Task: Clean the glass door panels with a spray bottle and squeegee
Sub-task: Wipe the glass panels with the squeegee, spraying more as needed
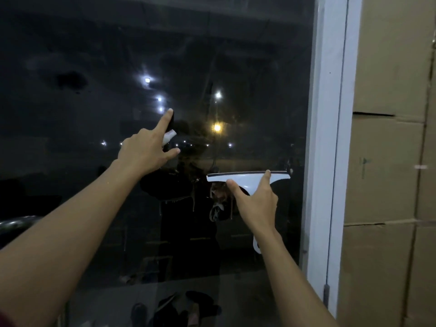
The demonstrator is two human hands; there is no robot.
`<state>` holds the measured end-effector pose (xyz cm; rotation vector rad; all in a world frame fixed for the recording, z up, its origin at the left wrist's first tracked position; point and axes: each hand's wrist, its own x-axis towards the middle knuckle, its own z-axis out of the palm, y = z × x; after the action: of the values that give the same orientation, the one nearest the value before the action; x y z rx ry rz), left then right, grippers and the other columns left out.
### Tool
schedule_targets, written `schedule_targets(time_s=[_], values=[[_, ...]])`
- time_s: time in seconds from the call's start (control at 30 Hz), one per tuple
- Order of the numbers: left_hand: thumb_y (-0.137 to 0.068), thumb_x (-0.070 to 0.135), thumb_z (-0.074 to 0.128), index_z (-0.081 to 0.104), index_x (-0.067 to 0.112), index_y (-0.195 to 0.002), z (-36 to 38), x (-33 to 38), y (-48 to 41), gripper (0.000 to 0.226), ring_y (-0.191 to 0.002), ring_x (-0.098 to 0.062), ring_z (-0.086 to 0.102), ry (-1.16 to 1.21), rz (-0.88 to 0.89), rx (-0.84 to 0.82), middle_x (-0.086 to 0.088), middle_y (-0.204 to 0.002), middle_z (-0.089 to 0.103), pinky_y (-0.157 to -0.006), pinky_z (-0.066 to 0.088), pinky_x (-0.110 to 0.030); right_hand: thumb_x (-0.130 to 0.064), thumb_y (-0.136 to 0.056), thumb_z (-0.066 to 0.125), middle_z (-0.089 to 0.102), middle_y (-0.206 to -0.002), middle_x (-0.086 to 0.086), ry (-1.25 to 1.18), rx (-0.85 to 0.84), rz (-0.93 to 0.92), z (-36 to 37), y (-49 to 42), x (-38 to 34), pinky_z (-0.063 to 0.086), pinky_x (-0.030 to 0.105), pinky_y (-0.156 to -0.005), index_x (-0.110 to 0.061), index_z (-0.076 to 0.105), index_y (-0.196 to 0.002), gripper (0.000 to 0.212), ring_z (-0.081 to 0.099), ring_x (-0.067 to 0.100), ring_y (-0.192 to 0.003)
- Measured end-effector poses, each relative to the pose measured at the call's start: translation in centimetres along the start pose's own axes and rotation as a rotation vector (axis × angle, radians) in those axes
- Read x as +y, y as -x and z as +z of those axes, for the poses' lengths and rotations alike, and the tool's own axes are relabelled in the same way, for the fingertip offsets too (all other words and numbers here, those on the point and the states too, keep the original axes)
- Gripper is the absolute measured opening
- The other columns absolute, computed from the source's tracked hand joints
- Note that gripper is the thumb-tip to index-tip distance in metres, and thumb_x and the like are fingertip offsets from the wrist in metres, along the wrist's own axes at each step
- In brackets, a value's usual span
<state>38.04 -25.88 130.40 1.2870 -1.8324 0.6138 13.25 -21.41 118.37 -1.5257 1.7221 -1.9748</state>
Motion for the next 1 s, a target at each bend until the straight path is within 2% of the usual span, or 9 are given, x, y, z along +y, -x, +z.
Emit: schedule_targets(time_s=[0.13,0.2,0.27,0.43,0.53,0.63,0.77,0.9,1.0], values=[[-0.079,0.064,0.069,-0.004,0.030,-0.159,0.1,1.5,-0.2,0.113,-0.055,-0.013,0.059,0.085,0.103,-0.055,-0.002,-0.067,0.064,-0.065,0.059,-0.039,-0.074,-0.070,0.067,0.038,-0.150,0.005,-0.027,0.078,-0.067,-1.3,-2.8,-2.2,0.035,0.040,-0.106,-0.028,0.000,-0.154,0.117,0.033,0.026,-0.138],[-0.074,0.068,0.071,-0.009,0.028,-0.159,0.4,2.4,-0.6,0.123,-0.057,-0.011,0.057,0.079,0.127,-0.059,-0.005,-0.074,0.068,-0.069,0.058,-0.036,-0.072,-0.071,0.068,0.038,-0.150,0.006,-0.034,0.101,-0.108,-2.0,-4.5,-3.5,0.034,0.037,-0.105,-0.025,0.002,-0.155,0.117,0.034,0.025,-0.137],[-0.071,0.073,0.069,-0.016,0.028,-0.157,0.7,3.0,-0.9,0.129,-0.060,-0.011,0.052,-0.013,0.145,-0.066,-0.004,-0.086,0.070,-0.065,0.051,-0.032,-0.071,-0.072,0.068,0.038,-0.150,0.006,-0.021,0.104,-0.138,-2.6,-6.0,-4.6,0.035,0.036,-0.104,-0.023,0.003,-0.155,0.116,0.035,0.026,-0.137],[-0.069,0.085,0.057,-0.031,0.027,-0.151,1.1,3.4,-1.1,0.134,-0.056,-0.014,0.057,-0.247,0.137,-0.171,0.002,-0.065,0.051,-0.050,0.042,-0.028,-0.070,-0.074,0.067,0.035,-0.151,0.005,0.013,0.059,-0.120,-2.7,-6.8,-4.8,0.037,0.041,-0.104,-0.024,0.005,-0.155,0.113,0.032,0.027,-0.137],[-0.067,0.089,0.053,-0.030,0.027,-0.152,1.2,3.5,-1.0,0.133,-0.051,-0.013,0.051,-0.315,0.132,-0.133,0.003,-0.059,0.041,-0.046,0.035,-0.026,-0.070,-0.073,0.068,0.036,-0.150,0.004,0.002,0.048,-0.107,-2.4,-5.7,-2.8,0.036,0.036,-0.100,-0.027,0.004,-0.155,0.113,0.033,0.024,-0.134],[-0.066,0.091,0.051,-0.029,0.028,-0.152,1.2,3.4,-0.9,0.133,-0.050,-0.013,0.049,-0.342,0.133,-0.115,0.003,-0.059,0.042,-0.044,0.031,-0.025,-0.075,-0.070,0.065,0.040,-0.144,0.003,-0.032,0.020,-0.076,-1.8,-3.7,-0.2,0.035,0.029,-0.091,-0.032,0.000,-0.154,0.114,0.036,0.013,-0.120],[-0.066,0.091,0.051,-0.029,0.029,-0.152,1.2,3.3,-0.8,0.133,-0.047,-0.011,0.046,-0.354,0.136,-0.103,0.003,-0.058,0.044,-0.041,0.027,-0.024,-0.082,-0.065,0.060,0.043,-0.140,0.002,-0.056,0.003,0.001,-0.9,-0.5,3.0,0.043,0.035,-0.098,-0.037,-0.005,-0.152,0.118,0.041,0.019,-0.126],[-0.066,0.091,0.051,-0.029,0.030,-0.152,1.2,3.4,-0.8,0.132,-0.047,-0.010,0.046,-0.357,0.125,-0.103,0.004,-0.057,0.043,-0.040,0.026,-0.023,-0.083,-0.066,0.060,0.043,-0.140,0.003,-0.031,0.000,0.029,-0.6,0.8,4.0,0.039,0.032,-0.096,-0.034,-0.002,-0.153,0.117,0.035,0.015,-0.125],[-0.065,0.091,0.051,-0.031,0.032,-0.151,1.2,3.5,-0.8,0.132,-0.048,-0.010,0.046,-0.352,0.108,-0.102,0.003,-0.058,0.043,-0.041,0.027,-0.023,-0.083,-0.066,0.060,0.045,-0.137,0.003,-0.026,0.002,-0.022,-1.7,-0.1,2.5,0.041,0.028,-0.093,-0.028,0.007,-0.155,0.117,0.040,0.018,-0.126]])
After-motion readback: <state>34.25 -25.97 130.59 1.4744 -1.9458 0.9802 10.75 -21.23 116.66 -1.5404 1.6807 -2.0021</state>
